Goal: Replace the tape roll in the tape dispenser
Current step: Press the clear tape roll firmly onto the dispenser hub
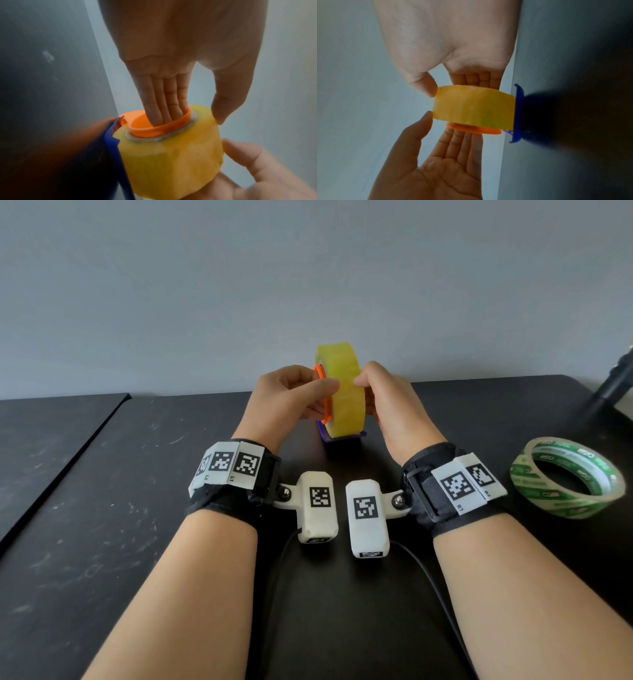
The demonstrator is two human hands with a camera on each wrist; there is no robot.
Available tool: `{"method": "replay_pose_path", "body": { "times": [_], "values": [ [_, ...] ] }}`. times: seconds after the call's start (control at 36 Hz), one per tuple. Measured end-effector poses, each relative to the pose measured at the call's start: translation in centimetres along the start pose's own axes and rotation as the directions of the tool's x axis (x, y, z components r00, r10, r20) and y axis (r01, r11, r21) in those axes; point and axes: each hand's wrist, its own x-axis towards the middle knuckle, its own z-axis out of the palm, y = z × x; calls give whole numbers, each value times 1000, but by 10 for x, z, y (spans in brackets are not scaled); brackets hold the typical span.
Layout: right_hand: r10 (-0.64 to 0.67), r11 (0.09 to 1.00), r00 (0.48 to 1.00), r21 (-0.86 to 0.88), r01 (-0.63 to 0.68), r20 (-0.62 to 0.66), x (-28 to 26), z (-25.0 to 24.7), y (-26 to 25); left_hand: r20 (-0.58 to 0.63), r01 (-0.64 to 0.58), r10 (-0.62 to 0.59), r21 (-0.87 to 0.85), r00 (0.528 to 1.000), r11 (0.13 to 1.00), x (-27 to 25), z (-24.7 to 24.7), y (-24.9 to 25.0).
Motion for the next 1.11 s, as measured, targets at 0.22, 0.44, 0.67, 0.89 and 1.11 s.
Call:
{"method": "replay_pose_path", "body": {
  "times": [0.22,0.44,0.67,0.89,1.11],
  "values": [
    [-5,1000,1000,1,5,7,-1,1,1,55,31,-30,-26,998,999,2,-2,-2],
    [-2,998,1000,55,1,24,-4,0,-2,18,16,-16,-23,1000,1000,3,1,-4],
    [-69,996,995,-59,73,70,-7,1,-1,-34,1,-2,-31,999,1000,3,-1,-3],
    [-38,997,999,-66,40,37,-8,3,-3,-14,17,-17,-51,1000,999,2,-3,-1],
    [-27,998,999,-50,28,22,-5,0,1,6,19,-19,-68,1000,997,3,-5,-2]
  ]
}}
